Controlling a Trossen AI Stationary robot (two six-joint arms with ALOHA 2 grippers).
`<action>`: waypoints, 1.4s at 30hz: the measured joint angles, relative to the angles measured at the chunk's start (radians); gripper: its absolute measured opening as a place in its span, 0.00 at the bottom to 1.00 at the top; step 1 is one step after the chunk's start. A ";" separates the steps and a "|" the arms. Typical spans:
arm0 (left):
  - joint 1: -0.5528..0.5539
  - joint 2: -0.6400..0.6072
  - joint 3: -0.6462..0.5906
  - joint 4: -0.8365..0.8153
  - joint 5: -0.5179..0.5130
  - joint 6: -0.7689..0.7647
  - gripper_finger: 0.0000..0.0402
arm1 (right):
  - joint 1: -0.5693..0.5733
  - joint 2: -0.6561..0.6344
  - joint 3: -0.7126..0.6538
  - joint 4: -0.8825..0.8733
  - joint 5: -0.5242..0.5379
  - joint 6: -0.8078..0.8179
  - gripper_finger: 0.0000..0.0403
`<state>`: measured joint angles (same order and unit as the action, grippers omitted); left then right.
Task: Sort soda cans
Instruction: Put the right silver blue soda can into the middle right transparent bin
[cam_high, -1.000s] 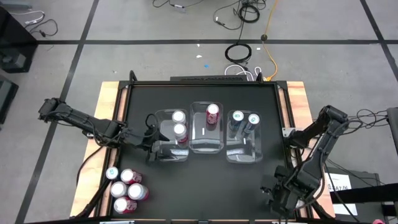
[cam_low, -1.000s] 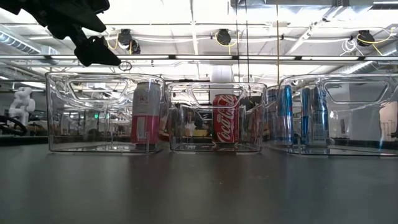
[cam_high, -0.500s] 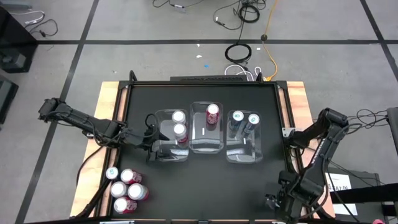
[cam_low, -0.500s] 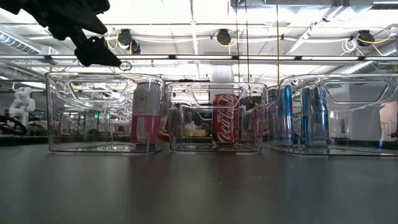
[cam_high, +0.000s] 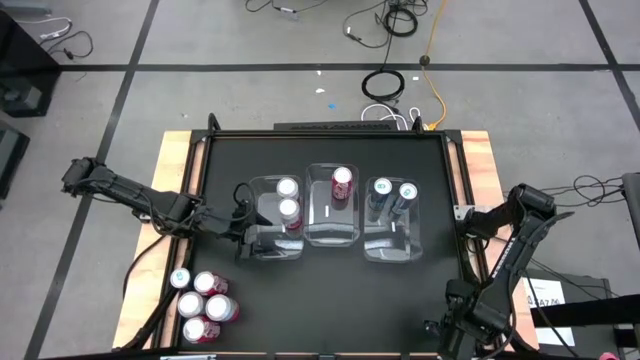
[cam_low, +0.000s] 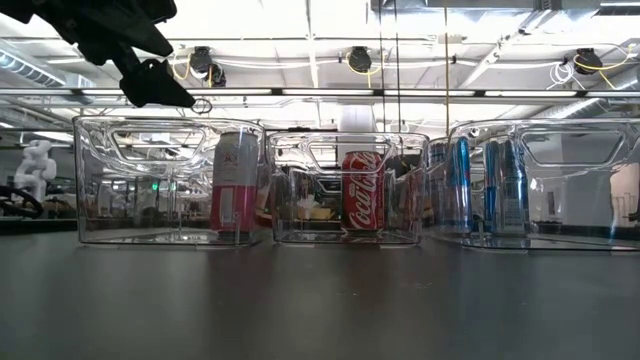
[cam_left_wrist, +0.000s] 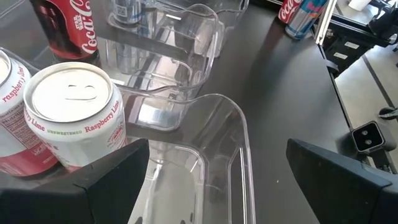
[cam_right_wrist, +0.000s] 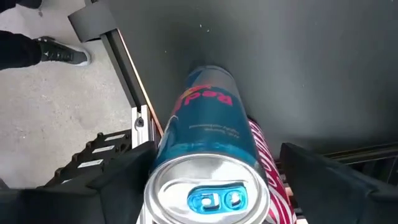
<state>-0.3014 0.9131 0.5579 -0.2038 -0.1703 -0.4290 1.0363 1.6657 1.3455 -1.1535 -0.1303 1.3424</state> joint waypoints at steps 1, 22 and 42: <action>0.000 0.000 0.000 0.000 0.000 0.000 0.96 | 0.000 0.000 0.000 -0.001 -0.001 0.000 0.80; 0.000 0.000 0.000 0.000 0.000 0.000 0.96 | -0.027 -0.055 0.033 -0.094 0.054 0.005 0.57; 0.000 0.000 0.000 0.004 -0.016 0.000 0.96 | -0.477 -0.173 0.284 -0.415 0.402 -0.349 0.58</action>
<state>-0.3014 0.9134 0.5575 -0.1997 -0.1860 -0.4290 0.5591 1.4929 1.6299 -1.5683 0.2715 0.9936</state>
